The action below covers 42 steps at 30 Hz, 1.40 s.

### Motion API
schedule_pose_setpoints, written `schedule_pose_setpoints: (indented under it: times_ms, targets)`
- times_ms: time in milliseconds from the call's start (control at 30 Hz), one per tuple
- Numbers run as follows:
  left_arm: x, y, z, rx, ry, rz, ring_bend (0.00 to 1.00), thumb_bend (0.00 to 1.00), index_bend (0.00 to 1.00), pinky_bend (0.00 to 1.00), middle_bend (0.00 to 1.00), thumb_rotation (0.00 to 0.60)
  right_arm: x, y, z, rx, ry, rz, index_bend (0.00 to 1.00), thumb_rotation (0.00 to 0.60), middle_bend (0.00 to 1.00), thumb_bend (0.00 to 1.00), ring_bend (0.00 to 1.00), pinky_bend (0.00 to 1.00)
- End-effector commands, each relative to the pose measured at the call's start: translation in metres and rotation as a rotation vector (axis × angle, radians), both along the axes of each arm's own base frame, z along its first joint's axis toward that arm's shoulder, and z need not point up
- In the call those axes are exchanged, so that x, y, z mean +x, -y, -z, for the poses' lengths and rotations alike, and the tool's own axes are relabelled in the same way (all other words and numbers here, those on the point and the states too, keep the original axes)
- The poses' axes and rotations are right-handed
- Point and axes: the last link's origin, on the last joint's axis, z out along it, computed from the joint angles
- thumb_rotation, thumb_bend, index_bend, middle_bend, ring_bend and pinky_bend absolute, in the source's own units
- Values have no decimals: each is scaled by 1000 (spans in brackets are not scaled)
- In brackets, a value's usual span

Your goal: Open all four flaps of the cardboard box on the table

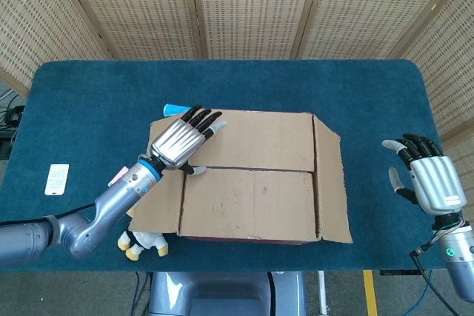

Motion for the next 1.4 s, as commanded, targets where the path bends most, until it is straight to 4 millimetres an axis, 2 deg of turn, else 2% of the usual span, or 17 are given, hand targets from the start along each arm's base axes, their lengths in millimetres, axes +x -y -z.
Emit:
schedule_pose_setpoints:
  times_ms: [33,900,1233,1400]
  targets:
    - [0,0,3,-5,0,-6,0,212,42,0,0,429,-1,0,0,-1,-1,1,249,600,313,543,189,192]
    - [-1,-3,20,15,-49,-2,0,210,37,0,0,430,-7,-1,-3,-12,7,15,249,600,313,543,189,192]
    - [2,-7,21,50,-20,-1,0,215,37,0,0,422,-7,-2,-4,-17,7,16,249,600,313,543,189,191]
    - [4,-10,14,81,25,-7,0,216,37,0,0,423,-8,-3,-5,-21,8,16,249,600,313,543,189,191]
